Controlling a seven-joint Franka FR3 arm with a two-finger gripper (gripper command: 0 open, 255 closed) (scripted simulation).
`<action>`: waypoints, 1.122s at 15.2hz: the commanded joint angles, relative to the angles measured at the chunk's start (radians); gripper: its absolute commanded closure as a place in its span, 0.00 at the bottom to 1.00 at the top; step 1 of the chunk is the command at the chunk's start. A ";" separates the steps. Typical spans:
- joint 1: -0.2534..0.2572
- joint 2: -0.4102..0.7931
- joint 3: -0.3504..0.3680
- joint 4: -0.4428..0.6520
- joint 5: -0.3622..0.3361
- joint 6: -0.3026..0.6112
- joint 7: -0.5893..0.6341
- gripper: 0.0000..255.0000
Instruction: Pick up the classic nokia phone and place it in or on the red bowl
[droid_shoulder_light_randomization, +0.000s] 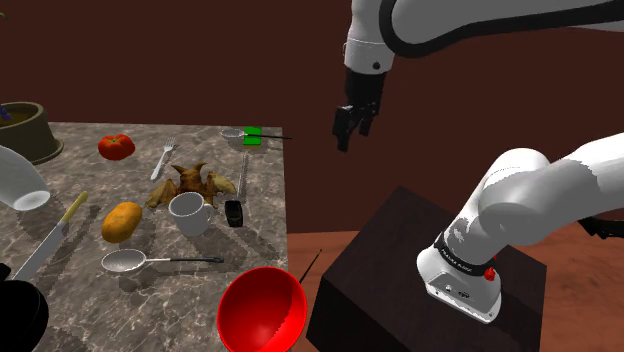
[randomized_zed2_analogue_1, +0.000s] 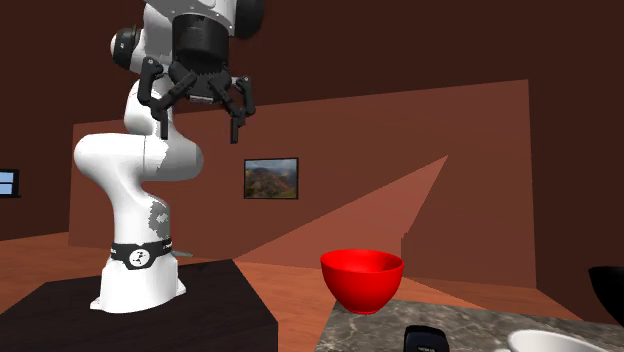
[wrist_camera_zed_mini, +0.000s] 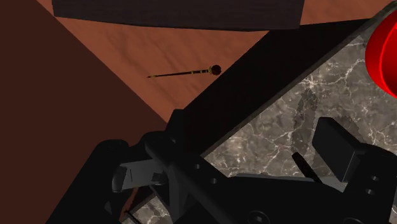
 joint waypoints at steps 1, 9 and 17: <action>0.006 0.048 0.031 -0.007 0.013 0.072 0.029 0.00; 0.006 0.315 0.156 0.041 0.004 0.345 0.159 0.00; -0.006 0.635 0.250 0.183 -0.152 0.555 0.359 0.00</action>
